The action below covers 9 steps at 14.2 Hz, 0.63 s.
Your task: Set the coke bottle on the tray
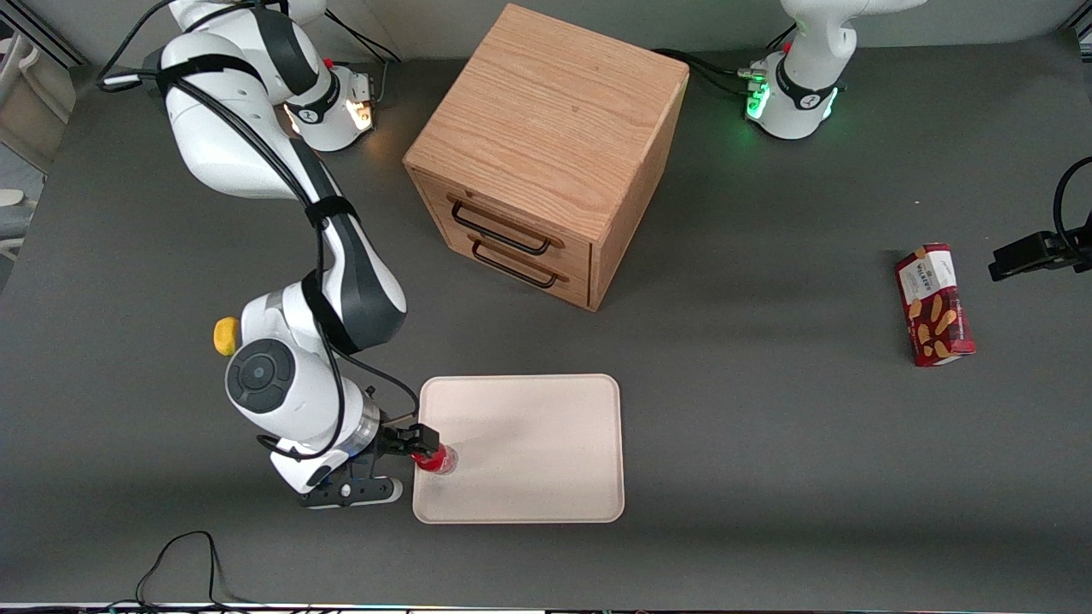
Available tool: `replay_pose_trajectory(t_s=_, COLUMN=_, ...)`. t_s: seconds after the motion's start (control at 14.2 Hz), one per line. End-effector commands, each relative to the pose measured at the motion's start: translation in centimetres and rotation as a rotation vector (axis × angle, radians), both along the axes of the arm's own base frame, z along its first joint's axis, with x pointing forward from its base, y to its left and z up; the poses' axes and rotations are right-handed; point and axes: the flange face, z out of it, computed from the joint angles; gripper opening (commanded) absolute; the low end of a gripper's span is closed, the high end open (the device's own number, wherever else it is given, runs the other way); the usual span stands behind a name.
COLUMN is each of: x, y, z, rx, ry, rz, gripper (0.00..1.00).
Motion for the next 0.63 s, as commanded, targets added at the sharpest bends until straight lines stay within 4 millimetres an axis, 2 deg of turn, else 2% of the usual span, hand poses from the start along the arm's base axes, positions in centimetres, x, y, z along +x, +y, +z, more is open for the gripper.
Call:
replay_pose_trajectory(t_s=0.0, x=-2.4, y=-0.8, z=6.2, rx=-0.001, ry=0.071, rz=-0.091, gripper=1.0)
replay_pose_trajectory(t_s=0.21, x=-6.1, y=-1.4, z=13.7, rx=-0.016, ry=0.135, rz=-0.225, gripper=1.0)
replay_pose_trajectory(t_s=0.35, x=-9.3, y=-2.3, z=18.6, rx=-0.029, ry=0.164, rz=-0.249, gripper=1.0)
replay_pose_trajectory(t_s=0.49, x=-12.5, y=-4.2, z=23.4, rx=-0.029, ry=0.157, rz=-0.245, gripper=1.0)
replay_pose_trajectory(t_s=0.56, x=-14.0, y=-5.9, z=25.2, rx=-0.028, ry=0.16, rz=-0.259, gripper=1.0)
